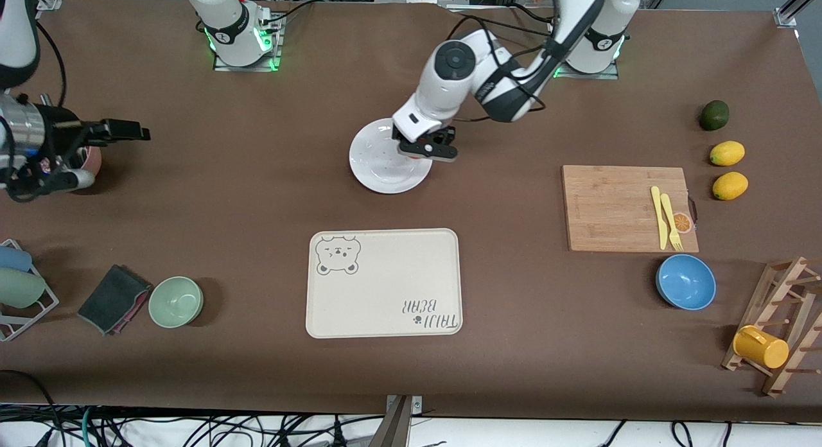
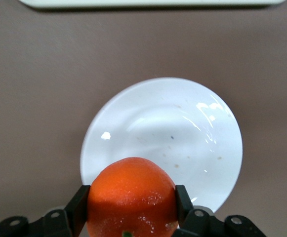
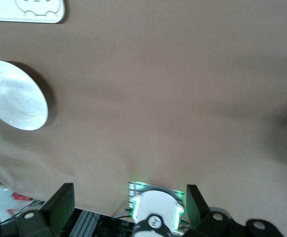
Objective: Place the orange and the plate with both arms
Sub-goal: 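Lift the orange and carry it toward the white plate with the left gripper, then lower the orange onto the plate while the right gripper approaches the plate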
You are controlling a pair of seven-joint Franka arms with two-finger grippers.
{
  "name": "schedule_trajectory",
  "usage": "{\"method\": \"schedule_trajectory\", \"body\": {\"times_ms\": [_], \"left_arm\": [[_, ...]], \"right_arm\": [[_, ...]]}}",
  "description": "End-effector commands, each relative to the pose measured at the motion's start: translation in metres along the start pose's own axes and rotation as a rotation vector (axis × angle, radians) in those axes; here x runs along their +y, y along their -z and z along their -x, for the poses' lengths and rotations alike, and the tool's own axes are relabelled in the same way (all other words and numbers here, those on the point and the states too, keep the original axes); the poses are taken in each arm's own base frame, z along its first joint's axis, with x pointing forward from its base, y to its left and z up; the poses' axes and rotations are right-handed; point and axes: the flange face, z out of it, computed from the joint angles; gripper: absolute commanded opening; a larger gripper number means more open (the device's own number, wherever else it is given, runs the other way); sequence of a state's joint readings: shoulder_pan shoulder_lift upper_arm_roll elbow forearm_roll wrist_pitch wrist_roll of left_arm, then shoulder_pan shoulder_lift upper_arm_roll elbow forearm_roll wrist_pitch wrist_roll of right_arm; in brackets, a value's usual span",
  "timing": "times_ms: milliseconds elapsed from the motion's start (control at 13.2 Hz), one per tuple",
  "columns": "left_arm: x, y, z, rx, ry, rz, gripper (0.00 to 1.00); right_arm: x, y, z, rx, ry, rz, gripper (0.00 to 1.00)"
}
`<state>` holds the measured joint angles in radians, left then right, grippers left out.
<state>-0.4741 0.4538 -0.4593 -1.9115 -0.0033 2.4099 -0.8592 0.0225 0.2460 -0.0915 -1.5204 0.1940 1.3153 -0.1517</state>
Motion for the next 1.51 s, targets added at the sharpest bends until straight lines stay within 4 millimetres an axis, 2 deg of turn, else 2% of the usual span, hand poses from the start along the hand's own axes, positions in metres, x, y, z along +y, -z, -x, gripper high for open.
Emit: {"method": "schedule_trajectory", "body": {"times_ms": [0, 227, 378, 454, 529, 605, 681, 756, 832, 1059, 1134, 1286, 1437], "left_arm": [[0.024, -0.031, -0.001, 0.001, 0.044, -0.035, 0.0], [0.038, -0.067, 0.0, 0.005, 0.102, -0.065, 0.0], [0.046, -0.079, -0.002, 0.016, 0.125, -0.057, 0.0], [0.044, -0.083, -0.005, 0.018, 0.139, -0.058, 0.0], [0.044, -0.083, -0.006, 0.021, 0.139, -0.051, 0.17], [0.043, -0.083, -0.008, 0.024, 0.145, -0.051, 0.57], [0.04, -0.082, -0.011, 0.028, 0.15, -0.054, 0.88], [0.04, -0.08, -0.012, 0.033, 0.159, -0.054, 1.0], [0.04, -0.076, -0.012, 0.038, 0.159, -0.052, 1.0], [0.033, -0.038, -0.019, 0.052, 0.183, -0.077, 1.0], [0.028, -0.016, -0.026, 0.061, 0.193, -0.089, 1.0], [0.002, 0.031, -0.044, 0.067, 0.235, -0.142, 1.0], [-0.045, 0.095, -0.079, 0.104, 0.333, -0.156, 1.0]], "right_arm": [[-0.001, -0.037, -0.018, -0.025, -0.006, -0.132, 1.0], [-0.003, -0.077, -0.03, -0.026, -0.026, -0.271, 1.0], [-0.003, -0.104, -0.036, -0.047, -0.036, -0.346, 1.0], [-0.004, -0.118, -0.039, -0.06, -0.017, -0.394, 1.0], [-0.002, -0.13, -0.044, -0.061, -0.001, -0.419, 1.0], [-0.001, -0.138, -0.048, -0.069, 0.014, -0.431, 1.0], [0.002, -0.149, -0.053, -0.085, 0.012, -0.444, 1.0], [0.002, -0.16, -0.059, -0.096, 0.019, -0.478, 1.0], [0.001, -0.176, -0.064, -0.108, 0.029, -0.537, 1.0], [-0.004, -0.226, -0.068, -0.14, 0.1, -0.663, 1.0], [-0.008, -0.244, -0.065, -0.135, 0.101, -0.707, 1.0], [-0.025, -0.276, -0.062, -0.083, 0.131, -0.785, 1.0], [-0.042, -0.302, -0.063, -0.032, 0.15, -0.755, 1.0]]}}
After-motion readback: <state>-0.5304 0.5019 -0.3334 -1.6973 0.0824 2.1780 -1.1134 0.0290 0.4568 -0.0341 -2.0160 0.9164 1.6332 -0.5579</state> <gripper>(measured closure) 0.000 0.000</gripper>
